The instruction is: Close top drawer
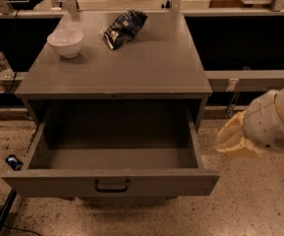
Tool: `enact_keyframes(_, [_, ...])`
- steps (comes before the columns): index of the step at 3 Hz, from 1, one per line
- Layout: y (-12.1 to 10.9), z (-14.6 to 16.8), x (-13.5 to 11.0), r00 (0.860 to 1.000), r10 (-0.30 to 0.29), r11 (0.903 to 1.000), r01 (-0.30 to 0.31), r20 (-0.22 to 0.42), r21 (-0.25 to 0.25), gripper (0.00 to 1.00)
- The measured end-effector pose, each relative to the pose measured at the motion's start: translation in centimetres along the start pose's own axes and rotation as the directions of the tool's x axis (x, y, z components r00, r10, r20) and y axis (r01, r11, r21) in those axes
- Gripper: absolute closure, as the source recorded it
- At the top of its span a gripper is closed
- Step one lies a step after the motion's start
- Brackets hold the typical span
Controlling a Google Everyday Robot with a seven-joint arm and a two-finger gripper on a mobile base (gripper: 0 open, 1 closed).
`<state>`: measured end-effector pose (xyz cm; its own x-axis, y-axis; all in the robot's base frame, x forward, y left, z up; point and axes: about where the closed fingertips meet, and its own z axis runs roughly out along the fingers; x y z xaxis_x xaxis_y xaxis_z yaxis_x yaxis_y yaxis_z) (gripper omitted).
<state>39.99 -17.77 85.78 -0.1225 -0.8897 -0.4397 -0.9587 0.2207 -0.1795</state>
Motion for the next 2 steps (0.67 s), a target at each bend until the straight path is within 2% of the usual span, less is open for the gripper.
enact_keyframes(1, [3.3,5.5,0.4,0.997,0.0,0.9957,0.007,0.081,-0.092,0.95])
enact_keyframes(2, [4.3,6.6,0.5,0.996,0.001,0.9932,0.01,0.091,-0.116,1.0])
